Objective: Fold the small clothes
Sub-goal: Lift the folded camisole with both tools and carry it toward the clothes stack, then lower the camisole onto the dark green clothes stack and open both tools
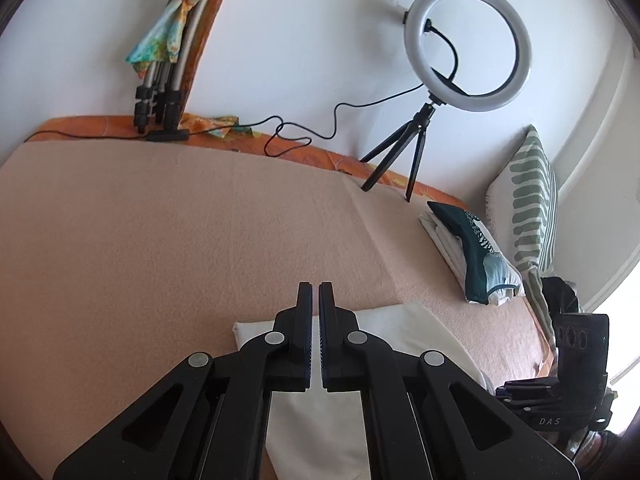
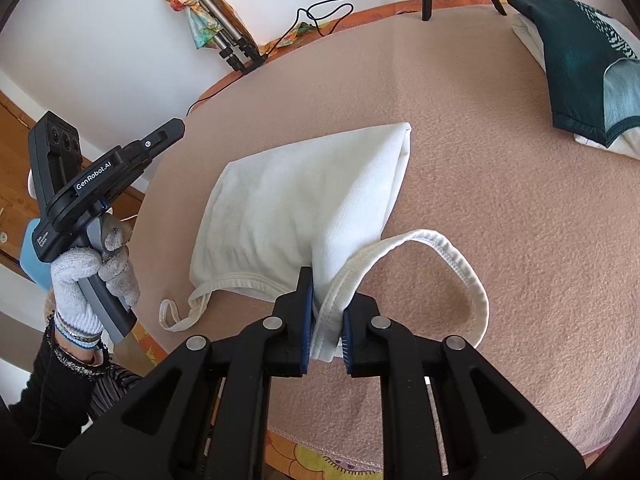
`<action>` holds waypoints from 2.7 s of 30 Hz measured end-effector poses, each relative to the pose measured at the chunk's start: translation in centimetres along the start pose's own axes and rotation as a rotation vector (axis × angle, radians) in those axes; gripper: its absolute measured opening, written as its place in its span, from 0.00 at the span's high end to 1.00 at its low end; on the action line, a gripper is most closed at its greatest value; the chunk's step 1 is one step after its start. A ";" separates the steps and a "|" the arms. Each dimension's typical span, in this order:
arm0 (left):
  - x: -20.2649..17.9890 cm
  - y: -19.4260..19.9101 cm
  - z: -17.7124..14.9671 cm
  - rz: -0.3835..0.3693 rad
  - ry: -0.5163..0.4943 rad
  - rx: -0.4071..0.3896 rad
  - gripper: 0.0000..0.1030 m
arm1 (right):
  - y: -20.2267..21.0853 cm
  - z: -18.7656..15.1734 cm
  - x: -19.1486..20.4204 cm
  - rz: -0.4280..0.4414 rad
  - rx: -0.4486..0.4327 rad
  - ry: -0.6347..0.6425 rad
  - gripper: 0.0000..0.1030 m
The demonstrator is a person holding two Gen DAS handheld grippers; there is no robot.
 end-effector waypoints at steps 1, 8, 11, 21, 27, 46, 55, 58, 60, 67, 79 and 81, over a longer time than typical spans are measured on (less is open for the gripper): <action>0.8 -0.2 -0.3 0.004 0.036 0.007 0.94 | -0.1 -0.1 -0.1 -0.003 0.003 -0.003 0.87; 4.7 -3.3 -2.9 -0.067 0.232 0.158 0.63 | -0.5 0.0 -0.1 0.003 0.015 -0.015 0.87; 5.0 -4.2 -3.8 -0.090 0.270 0.176 0.62 | -0.7 -0.1 -0.1 0.003 0.023 -0.015 0.87; 2.9 -6.0 -3.6 -0.125 0.195 0.165 0.90 | -2.6 0.3 -0.8 -0.007 0.068 -0.038 0.87; 1.1 -4.8 -2.7 -0.072 0.091 0.096 0.93 | -2.4 0.4 -0.1 -0.040 0.046 -0.009 0.87; -8.7 1.0 1.6 -0.061 -0.209 -0.138 0.93 | 4.2 0.2 1.3 -0.134 -0.154 0.081 0.88; -15.2 0.3 4.4 -0.168 -0.249 -0.216 0.93 | 9.8 0.8 -1.2 -0.195 -0.287 0.051 0.88; -17.7 -0.9 5.4 -0.196 -0.272 -0.219 0.93 | 11.7 1.0 -2.8 -0.228 -0.330 0.040 0.88; -19.4 -1.8 6.0 -0.212 -0.287 -0.219 0.93 | 12.6 1.3 -4.1 -0.249 -0.348 0.031 0.88; -24.3 -4.6 7.0 -0.258 -0.315 -0.210 0.93 | 15.7 2.4 -7.9 -0.298 -0.394 -0.001 0.88; -31.1 -8.3 9.3 -0.281 -0.356 -0.223 0.93 | 21.0 6.1 -14.5 -0.388 -0.468 -0.042 0.88; -31.8 -9.0 9.8 -0.279 -0.354 -0.225 0.93 | 21.6 6.9 -15.3 -0.414 -0.477 -0.034 0.88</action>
Point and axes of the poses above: each gripper's, at about its wrist camera, not at the fingertips, and y roughly against the way its jaws point, x to its left, z to its top, the point moved 4 cm from there along -y, roughly the way its jaws point, and after that the axes turned 9 degrees about -y, right-handed, at the moved point
